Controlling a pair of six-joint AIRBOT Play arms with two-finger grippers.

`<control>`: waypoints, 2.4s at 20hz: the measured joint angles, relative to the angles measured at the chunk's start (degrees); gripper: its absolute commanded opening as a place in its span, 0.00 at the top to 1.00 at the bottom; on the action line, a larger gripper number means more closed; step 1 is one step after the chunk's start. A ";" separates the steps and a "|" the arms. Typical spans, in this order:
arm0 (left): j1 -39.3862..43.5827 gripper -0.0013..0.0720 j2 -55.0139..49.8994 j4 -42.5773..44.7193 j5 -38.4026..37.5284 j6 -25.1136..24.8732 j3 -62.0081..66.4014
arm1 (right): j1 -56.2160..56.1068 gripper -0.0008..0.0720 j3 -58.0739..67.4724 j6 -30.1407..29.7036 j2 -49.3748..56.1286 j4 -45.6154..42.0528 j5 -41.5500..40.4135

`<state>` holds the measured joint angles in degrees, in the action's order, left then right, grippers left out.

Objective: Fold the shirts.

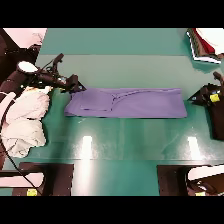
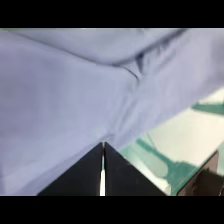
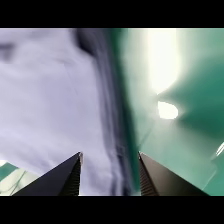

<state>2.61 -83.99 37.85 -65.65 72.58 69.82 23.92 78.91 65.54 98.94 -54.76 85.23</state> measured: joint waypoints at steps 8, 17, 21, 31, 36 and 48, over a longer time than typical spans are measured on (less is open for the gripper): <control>5.51 0.95 -0.02 -0.20 3.52 -0.50 0.02 | -1.64 0.43 0.39 -3.45 6.95 7.28 4.02; 11.47 0.95 -1.57 1.07 6.60 1.81 3.10 | -7.61 0.96 0.70 -5.51 6.10 8.15 2.93; 18.12 0.95 -7.87 3.89 7.39 2.71 11.63 | -9.16 0.97 1.27 -4.87 -0.98 8.59 4.74; 27.82 0.95 -27.17 6.25 5.95 4.74 27.47 | -23.67 0.97 20.87 -0.02 -12.31 13.03 7.52; 28.37 0.95 -28.76 6.64 8.92 5.31 28.87 | -32.00 0.97 27.30 0.90 -12.90 13.94 5.62; 19.26 0.95 -23.19 10.49 4.57 5.53 33.97 | -41.83 0.97 29.22 1.07 -10.19 14.10 3.61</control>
<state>21.87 -107.18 48.34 -61.08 78.11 103.79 -17.91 108.14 66.61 88.75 -40.66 88.84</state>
